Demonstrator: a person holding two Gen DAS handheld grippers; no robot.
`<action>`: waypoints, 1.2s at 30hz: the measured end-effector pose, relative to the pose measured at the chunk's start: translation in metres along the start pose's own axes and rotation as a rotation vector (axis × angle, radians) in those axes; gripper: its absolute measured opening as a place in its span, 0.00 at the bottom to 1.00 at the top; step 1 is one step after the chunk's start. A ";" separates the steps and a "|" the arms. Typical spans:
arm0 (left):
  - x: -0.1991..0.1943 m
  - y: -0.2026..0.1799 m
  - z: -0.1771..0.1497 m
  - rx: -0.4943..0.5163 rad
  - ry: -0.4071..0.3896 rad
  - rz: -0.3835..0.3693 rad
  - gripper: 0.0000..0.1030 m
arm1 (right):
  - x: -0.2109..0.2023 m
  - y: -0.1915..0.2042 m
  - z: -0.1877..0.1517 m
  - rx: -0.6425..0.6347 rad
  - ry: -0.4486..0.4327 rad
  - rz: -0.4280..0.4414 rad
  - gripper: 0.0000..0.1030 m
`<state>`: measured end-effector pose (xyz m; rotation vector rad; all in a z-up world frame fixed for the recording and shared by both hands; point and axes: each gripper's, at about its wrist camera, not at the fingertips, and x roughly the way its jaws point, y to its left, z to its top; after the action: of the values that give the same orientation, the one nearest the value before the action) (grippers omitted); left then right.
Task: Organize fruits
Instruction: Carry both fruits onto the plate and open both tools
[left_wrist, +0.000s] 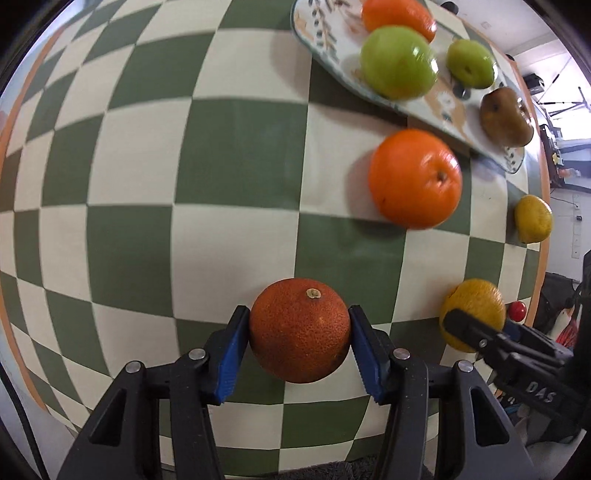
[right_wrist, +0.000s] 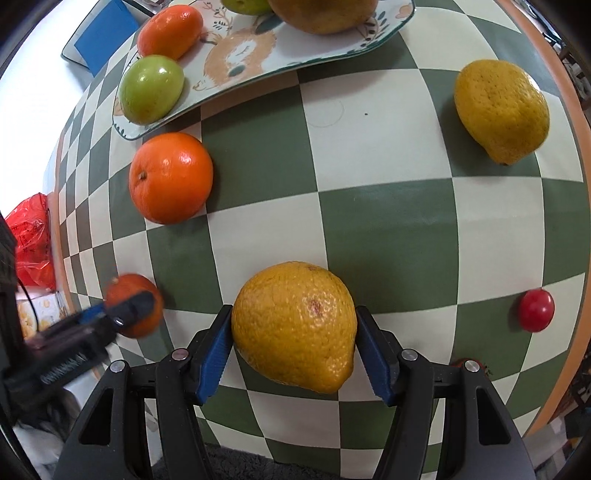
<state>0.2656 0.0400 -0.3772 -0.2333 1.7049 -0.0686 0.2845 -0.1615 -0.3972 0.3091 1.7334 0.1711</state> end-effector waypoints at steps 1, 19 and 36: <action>0.003 -0.001 -0.002 -0.001 -0.002 0.003 0.50 | 0.000 0.001 0.002 -0.004 0.006 -0.001 0.65; -0.114 -0.006 0.060 0.004 -0.177 -0.123 0.50 | -0.058 0.009 0.033 0.069 -0.141 0.208 0.64; -0.082 -0.003 0.214 0.021 -0.065 -0.013 0.50 | -0.042 0.040 0.139 0.079 -0.201 0.052 0.65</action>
<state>0.4877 0.0725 -0.3285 -0.2287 1.6379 -0.0870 0.4321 -0.1445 -0.3719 0.4156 1.5366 0.1052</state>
